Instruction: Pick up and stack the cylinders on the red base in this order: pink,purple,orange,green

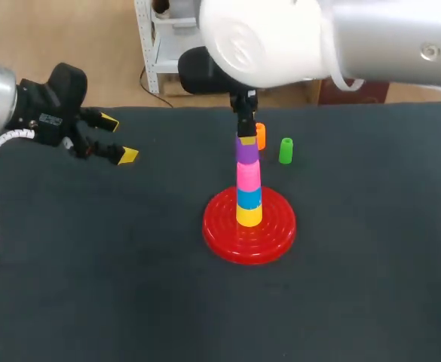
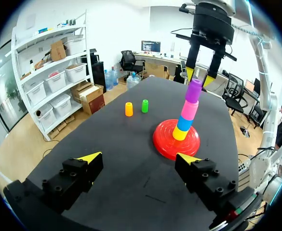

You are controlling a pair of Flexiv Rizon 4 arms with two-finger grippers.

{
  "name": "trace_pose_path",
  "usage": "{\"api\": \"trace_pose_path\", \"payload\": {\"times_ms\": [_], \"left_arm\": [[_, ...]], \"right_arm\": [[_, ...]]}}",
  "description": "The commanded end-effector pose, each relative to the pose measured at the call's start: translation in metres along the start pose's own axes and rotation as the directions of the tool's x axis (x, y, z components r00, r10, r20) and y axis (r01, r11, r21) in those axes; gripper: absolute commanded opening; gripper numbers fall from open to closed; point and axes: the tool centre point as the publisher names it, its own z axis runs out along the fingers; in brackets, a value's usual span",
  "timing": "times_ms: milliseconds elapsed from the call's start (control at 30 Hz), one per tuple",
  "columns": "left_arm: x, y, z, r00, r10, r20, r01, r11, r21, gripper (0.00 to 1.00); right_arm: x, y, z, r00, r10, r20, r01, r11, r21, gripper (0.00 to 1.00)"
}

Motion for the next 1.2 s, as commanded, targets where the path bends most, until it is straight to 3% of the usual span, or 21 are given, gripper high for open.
{"api": "trace_pose_path", "payload": {"times_ms": [33,467,833,1200], "left_arm": [[0.0,0.001,0.001,1.0,0.0,-0.002,0.0,1.0,0.001,1.0],[0.0,0.001,0.001,1.0,0.0,-0.002,0.0,1.0,0.001,1.0],[0.0,0.001,0.001,1.0,0.0,-0.002,0.0,1.0,0.001,1.0],[0.0,0.001,0.001,1.0,0.0,-0.002,0.0,1.0,0.001,1.0]], "right_arm": [[0.003,0.003,0.001,1.0,-0.002,0.011,0.002,1.0,0.007,0.0],[0.002,0.009,0.005,1.0,-0.001,0.016,0.002,1.0,-0.025,0.0],[0.005,0.001,0.013,1.0,0.02,0.015,-0.02,1.0,-0.005,0.0],[0.0,0.009,0.039,0.999,0.023,0.035,-0.02,0.997,-0.077,0.0]]}}
